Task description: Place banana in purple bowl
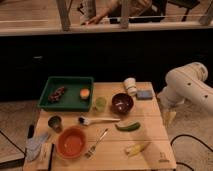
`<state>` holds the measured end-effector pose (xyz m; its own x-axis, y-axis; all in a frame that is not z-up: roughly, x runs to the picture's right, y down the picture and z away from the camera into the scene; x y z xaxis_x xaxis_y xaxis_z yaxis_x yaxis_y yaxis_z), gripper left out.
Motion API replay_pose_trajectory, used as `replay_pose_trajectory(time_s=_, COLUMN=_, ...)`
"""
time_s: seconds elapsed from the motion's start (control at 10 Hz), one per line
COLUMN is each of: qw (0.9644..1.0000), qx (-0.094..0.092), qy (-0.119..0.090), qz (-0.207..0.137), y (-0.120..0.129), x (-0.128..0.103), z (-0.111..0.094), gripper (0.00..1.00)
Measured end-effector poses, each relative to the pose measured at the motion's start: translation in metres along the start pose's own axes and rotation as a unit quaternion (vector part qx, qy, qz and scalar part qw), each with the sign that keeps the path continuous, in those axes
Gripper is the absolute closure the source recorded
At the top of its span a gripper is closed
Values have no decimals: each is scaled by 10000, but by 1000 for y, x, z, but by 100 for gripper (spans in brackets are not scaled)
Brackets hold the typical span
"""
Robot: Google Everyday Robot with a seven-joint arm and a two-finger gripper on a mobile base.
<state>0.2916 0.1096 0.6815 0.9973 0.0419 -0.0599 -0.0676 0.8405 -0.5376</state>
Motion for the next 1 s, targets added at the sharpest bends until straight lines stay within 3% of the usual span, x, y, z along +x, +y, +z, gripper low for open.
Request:
replay_pose_trajectory(time_s=0.4, qw=10000, qx=-6, qy=26, qz=-46, y=3, x=0, z=0, gripper=20)
replay_pose_trajectory(time_s=0.7, qw=9994, qx=-21, qy=151, qz=-306, y=28, x=-2, z=-2, gripper=20)
replay_pose_trajectory(time_s=1.0, qw=9986, qx=-37, qy=196, qz=-493, y=33, x=-9, z=-2, gripper=20)
